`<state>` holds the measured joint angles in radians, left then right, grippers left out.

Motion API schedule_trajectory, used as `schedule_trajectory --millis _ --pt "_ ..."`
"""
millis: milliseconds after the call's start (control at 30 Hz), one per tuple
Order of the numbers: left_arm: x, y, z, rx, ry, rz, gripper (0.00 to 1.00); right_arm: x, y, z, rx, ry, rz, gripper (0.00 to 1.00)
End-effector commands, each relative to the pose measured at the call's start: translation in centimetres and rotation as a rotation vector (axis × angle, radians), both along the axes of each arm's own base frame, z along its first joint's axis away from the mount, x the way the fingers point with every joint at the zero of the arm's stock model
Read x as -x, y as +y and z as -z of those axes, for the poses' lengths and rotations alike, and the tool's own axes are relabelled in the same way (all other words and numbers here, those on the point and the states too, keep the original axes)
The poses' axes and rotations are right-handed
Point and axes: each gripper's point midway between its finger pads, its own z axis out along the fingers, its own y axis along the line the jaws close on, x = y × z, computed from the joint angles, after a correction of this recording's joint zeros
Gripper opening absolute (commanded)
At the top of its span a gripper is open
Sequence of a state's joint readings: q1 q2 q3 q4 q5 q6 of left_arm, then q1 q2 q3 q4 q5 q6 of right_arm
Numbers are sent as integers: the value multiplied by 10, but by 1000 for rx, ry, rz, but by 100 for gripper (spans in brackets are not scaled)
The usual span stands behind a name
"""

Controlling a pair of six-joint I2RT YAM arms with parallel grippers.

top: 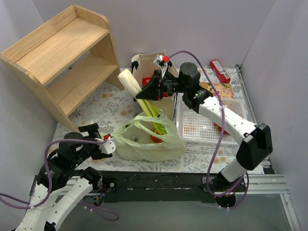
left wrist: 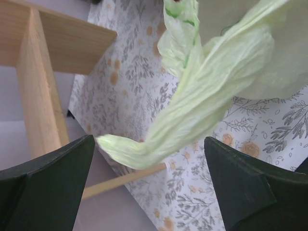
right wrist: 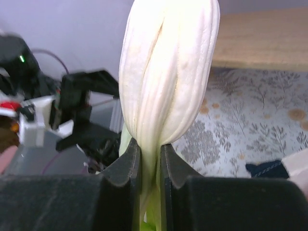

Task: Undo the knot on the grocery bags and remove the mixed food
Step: Pick up the fake vegetable from the takeout bag, then place the fake vegetable in the bin.

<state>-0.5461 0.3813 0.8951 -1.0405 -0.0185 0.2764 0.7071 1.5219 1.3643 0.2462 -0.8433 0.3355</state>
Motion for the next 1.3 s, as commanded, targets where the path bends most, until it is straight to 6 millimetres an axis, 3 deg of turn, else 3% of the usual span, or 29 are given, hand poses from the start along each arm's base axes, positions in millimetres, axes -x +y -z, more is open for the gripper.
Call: schedule_trajectory --millis 0,33,100,133,167,233,267,367,433,533,567,633,667,733,767,800,833,867,933,967,1067,1133,1200,1233,1267 --pt "-10 9 19 49 49 -119 98 3 6 -106 -248 -5 -65 1" --pt "-19 9 20 67 29 -140 98 5 4 -134 -291 -41 -64 1" --pt "-26 14 22 91 18 -195 98 -2 6 -153 -325 -12 -34 1" --pt "-32 15 24 105 7 -212 98 1 -2 -188 -381 -31 -13 1" --pt "-35 19 25 125 1 -245 98 -4 -2 -200 -408 -22 13 1" --pt "-34 12 30 197 35 -250 98 -4 -11 -243 -519 -67 59 1" --pt "-33 13 36 206 56 -262 98 3 -19 -275 -588 -128 63 1" --pt "-31 13 34 248 65 -270 98 8 -40 -318 -681 -296 124 1" --pt "-38 18 26 289 34 -326 98 2 -52 -324 -689 -384 190 1" --pt "-46 27 20 340 -8 -393 98 -23 -84 -322 -662 -356 318 1" --pt "-48 29 19 350 -18 -406 98 -28 -106 -328 -663 -376 379 1" --pt "-51 30 18 365 -30 -408 98 -43 -119 -314 -605 -402 446 1" --pt "-51 29 16 373 -33 -400 98 -51 -139 -310 -550 -488 519 1" --pt "-54 28 9 387 -58 -396 98 -74 -152 -274 -426 -524 580 1" --pt "-55 29 5 389 -69 -400 98 -83 -177 -262 -343 -583 667 1" --pt "-56 29 2 392 -79 -396 98 -89 -189 -250 -286 -613 708 1" --pt "-58 29 -5 393 -99 -394 98 -108 -198 -212 -191 -583 749 1" --pt "-59 30 -7 388 -108 -395 98 -108 -221 -206 -140 -619 817 1" --pt "-63 31 -14 387 -134 -392 98 -129 -248 -154 50 -610 900 1" --pt "-64 31 -16 386 -141 -390 98 -130 -268 -143 110 -636 936 1" --pt "-69 31 -21 385 -160 -386 98 -131 -296 -92 328 -706 931 1" --pt "-71 27 -20 360 -155 -353 98 -130 -303 -63 467 -764 882 1" --pt "-72 23 -22 356 -151 -332 98 -131 -319 -50 568 -800 864 1" --pt "-74 20 -20 355 -139 -314 98 -129 -321 -26 665 -797 784 1" --pt "-75 18 -18 359 -135 -309 98 -129 -325 -31 707 -836 763 1"
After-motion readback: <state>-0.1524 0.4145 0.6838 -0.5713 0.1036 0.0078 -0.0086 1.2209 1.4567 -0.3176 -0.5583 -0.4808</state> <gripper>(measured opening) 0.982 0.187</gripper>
